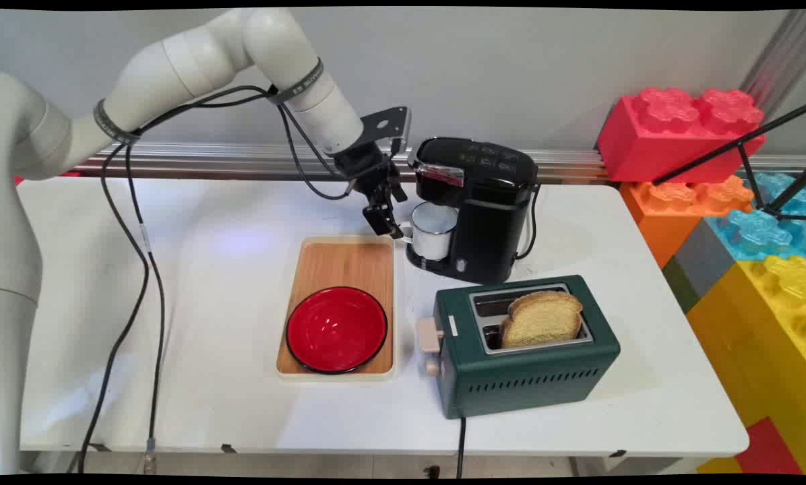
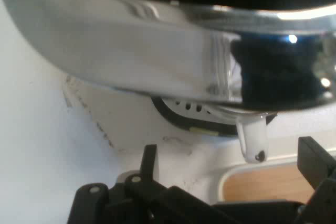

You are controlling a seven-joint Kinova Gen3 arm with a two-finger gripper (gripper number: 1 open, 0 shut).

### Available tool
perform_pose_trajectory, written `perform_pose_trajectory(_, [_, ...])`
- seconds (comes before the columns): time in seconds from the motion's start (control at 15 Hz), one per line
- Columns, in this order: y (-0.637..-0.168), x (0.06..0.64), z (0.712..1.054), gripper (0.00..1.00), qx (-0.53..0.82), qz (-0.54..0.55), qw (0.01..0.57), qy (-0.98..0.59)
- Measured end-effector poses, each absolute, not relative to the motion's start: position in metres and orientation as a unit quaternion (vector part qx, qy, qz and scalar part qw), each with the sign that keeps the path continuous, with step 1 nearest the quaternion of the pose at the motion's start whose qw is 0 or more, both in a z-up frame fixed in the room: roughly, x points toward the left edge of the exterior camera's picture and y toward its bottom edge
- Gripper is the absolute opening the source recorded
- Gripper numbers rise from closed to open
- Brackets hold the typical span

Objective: Press the toaster switch

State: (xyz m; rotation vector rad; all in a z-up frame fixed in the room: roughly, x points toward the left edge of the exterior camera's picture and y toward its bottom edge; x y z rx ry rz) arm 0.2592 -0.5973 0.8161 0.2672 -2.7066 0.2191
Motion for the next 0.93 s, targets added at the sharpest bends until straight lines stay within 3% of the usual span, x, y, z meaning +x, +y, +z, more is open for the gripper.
perform_pose_trajectory(0.93, [-0.541, 0.289, 0.888, 1.00, 0.146, 0.076, 0.198, -0.966])
